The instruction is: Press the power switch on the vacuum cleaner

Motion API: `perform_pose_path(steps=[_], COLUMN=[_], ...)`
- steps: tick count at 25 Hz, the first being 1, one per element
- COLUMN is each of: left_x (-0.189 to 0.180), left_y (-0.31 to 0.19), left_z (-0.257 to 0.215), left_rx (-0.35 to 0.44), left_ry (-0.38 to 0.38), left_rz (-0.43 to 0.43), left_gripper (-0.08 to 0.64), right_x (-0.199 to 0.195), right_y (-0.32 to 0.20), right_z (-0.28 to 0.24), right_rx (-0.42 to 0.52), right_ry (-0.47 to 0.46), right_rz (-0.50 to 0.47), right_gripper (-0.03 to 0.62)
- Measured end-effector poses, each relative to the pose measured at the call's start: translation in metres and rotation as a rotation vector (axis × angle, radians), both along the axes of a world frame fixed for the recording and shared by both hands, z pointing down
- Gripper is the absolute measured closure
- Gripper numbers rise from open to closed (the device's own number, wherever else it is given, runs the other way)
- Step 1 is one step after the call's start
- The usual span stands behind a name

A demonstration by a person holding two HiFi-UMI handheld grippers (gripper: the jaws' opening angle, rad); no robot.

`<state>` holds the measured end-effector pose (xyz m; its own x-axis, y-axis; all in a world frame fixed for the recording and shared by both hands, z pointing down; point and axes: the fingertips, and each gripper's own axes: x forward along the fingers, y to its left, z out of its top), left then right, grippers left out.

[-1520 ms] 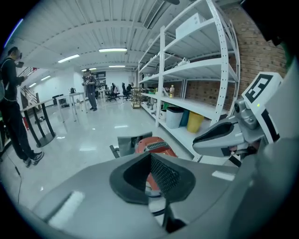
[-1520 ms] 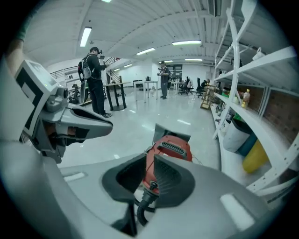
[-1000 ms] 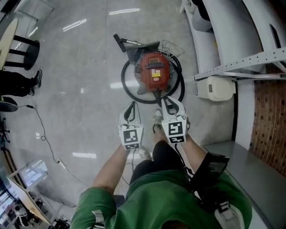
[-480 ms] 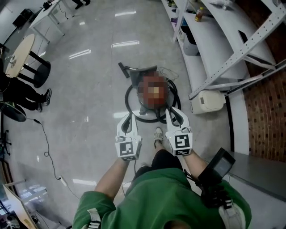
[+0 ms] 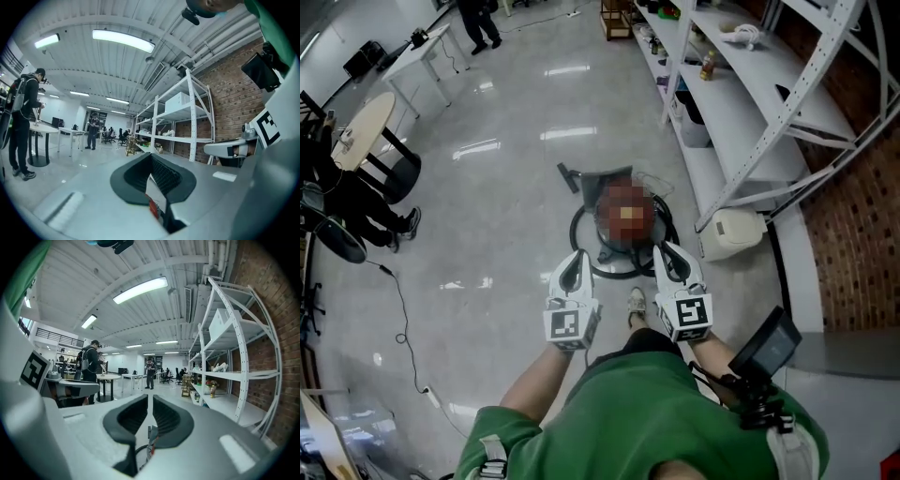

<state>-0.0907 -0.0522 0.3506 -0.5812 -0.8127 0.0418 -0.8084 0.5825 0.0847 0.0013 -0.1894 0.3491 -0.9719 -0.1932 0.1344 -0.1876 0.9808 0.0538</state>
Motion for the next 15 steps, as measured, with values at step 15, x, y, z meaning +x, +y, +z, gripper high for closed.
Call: perform_pose_path(steps=[15], left_x=[0.074], left_y=[0.064], left_z=[-0.027], left_rx=[0.044], left_ry=[0.002], left_rz=[0.083], left_gripper=[0.554], right_x=[0.078], right_y=[0.074], right_z=[-0.034], right_rx=[-0.004], right_ry=[-0.037], right_rz=[0.056], right_gripper=[0.557])
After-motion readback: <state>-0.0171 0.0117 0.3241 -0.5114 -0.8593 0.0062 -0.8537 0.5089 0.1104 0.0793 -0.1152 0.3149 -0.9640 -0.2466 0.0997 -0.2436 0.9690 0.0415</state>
